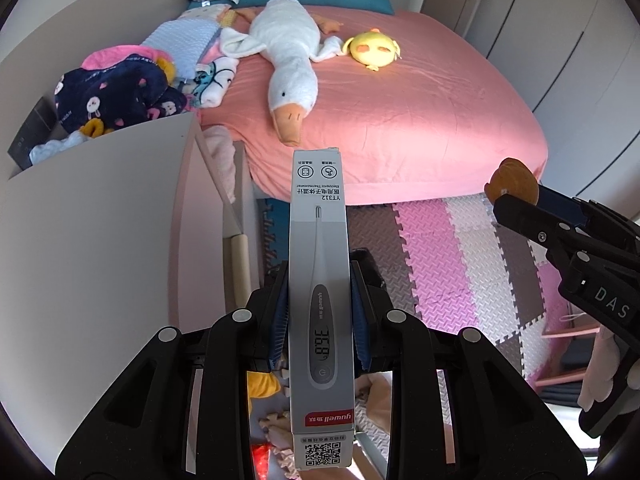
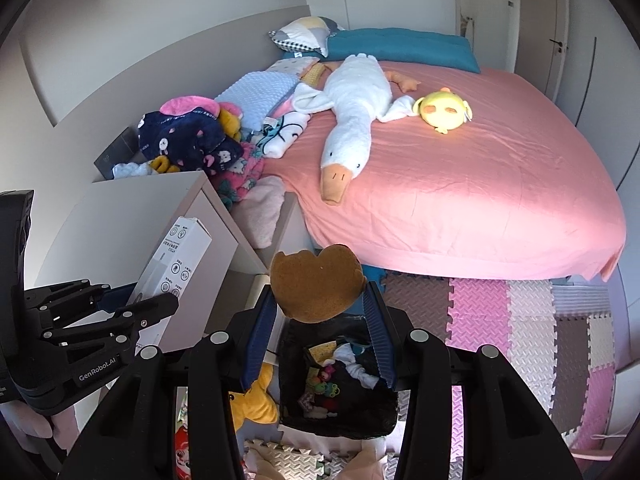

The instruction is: Collect trash

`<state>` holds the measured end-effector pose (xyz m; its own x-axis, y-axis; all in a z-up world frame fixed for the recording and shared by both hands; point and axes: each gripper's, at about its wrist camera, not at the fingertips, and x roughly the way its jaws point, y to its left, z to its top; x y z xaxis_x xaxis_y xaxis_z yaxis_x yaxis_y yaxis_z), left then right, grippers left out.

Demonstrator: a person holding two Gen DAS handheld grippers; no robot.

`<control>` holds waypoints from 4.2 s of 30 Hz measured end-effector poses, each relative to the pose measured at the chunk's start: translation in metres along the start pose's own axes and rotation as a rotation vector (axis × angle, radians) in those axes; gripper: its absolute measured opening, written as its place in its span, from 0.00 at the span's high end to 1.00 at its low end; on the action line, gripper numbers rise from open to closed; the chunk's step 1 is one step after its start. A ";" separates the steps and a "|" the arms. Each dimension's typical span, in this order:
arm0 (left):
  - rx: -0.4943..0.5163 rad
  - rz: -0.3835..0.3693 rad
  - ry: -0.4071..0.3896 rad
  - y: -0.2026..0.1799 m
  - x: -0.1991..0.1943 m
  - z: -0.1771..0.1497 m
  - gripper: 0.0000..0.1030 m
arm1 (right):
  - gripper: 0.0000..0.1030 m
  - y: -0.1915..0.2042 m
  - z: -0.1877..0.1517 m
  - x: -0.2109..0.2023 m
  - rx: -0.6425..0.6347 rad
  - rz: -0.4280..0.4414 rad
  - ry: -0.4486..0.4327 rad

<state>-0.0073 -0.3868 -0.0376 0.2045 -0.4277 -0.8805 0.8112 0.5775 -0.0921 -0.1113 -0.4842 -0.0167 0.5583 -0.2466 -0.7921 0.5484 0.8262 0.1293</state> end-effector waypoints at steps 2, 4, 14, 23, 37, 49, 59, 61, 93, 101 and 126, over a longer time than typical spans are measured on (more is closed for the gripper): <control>0.002 0.000 0.002 -0.001 0.001 -0.002 0.73 | 0.55 -0.001 -0.001 0.000 0.003 0.000 0.003; 0.001 -0.004 -0.014 -0.001 -0.001 -0.003 0.72 | 0.55 -0.002 -0.002 0.000 0.004 0.003 0.005; 0.005 0.079 -0.123 0.002 -0.019 -0.003 0.14 | 0.27 -0.013 0.001 -0.009 0.061 -0.024 -0.038; -0.009 0.078 -0.123 0.007 -0.020 0.000 0.12 | 0.27 -0.013 0.002 -0.011 0.059 -0.020 -0.038; -0.005 0.064 -0.137 0.005 -0.023 0.004 0.12 | 0.27 -0.008 0.002 -0.011 0.048 -0.021 -0.035; -0.019 0.068 -0.145 0.011 -0.025 0.005 0.11 | 0.27 -0.007 0.003 -0.012 0.044 -0.020 -0.037; 0.002 0.070 -0.144 0.009 -0.025 0.005 0.11 | 0.27 -0.008 0.004 -0.012 0.043 -0.019 -0.037; 0.017 0.071 -0.141 0.007 -0.024 0.005 0.11 | 0.27 -0.008 0.004 -0.012 0.042 -0.020 -0.036; 0.052 0.088 -0.116 0.003 -0.016 0.007 0.11 | 0.27 -0.014 0.007 -0.012 0.041 -0.025 -0.036; 0.067 0.064 -0.135 0.003 -0.020 0.009 0.11 | 0.27 -0.013 0.008 -0.011 0.040 -0.026 -0.035; 0.059 0.020 -0.153 0.006 -0.018 0.018 0.07 | 0.27 -0.018 0.008 -0.009 0.037 -0.031 -0.032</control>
